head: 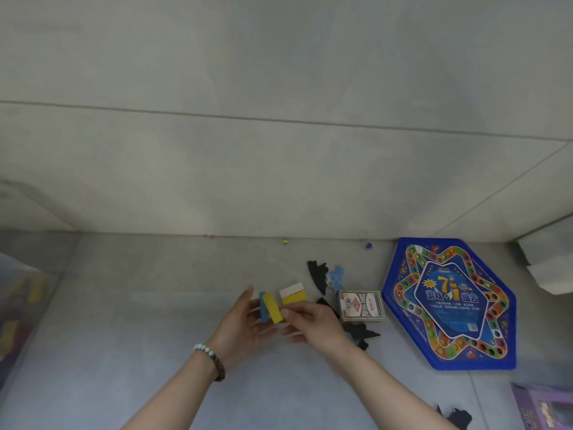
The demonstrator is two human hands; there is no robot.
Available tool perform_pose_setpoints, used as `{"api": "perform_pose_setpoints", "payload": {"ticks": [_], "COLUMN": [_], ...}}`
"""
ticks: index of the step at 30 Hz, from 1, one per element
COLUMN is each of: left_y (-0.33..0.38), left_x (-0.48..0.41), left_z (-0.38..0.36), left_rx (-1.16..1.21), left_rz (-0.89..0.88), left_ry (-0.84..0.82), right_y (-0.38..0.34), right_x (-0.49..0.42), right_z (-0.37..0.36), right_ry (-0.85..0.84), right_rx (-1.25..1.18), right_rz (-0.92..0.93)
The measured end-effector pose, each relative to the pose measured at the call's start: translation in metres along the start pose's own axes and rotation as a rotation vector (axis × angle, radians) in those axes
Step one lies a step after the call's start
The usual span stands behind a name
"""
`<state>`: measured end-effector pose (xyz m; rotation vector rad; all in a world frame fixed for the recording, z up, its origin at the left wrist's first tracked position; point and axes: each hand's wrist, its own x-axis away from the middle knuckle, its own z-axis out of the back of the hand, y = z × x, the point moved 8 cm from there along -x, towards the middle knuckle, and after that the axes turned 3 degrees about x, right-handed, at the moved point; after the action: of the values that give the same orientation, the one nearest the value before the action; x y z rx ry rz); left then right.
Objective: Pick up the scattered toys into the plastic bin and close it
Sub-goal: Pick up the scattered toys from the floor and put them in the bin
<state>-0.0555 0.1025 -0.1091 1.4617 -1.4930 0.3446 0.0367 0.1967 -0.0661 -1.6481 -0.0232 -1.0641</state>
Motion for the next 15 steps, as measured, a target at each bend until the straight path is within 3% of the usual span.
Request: {"api": "perform_pose_setpoints", "payload": {"ticks": [3,7,11,15], "left_y": [0.000,-0.001,0.002,0.004], "left_x": [-0.001,-0.002,-0.001,0.000], "left_z": [0.009,0.024,0.024,0.030], "left_rx": [-0.060,-0.019,0.011,-0.020], "left_rz": [-0.048,-0.068,-0.085,-0.106], "left_ry": [0.075,0.131,0.141,0.174], "right_y": [-0.004,-0.018,-0.012,-0.005], "right_x": [-0.014,-0.035,-0.053,-0.053], "right_z": [0.014,0.037,0.020,0.019], "right_ry": [-0.003,0.147,0.081,0.153], "right_rx": [0.165,0.446,0.809,0.828], "right_rz": [-0.017,0.163,0.308,0.334]}}
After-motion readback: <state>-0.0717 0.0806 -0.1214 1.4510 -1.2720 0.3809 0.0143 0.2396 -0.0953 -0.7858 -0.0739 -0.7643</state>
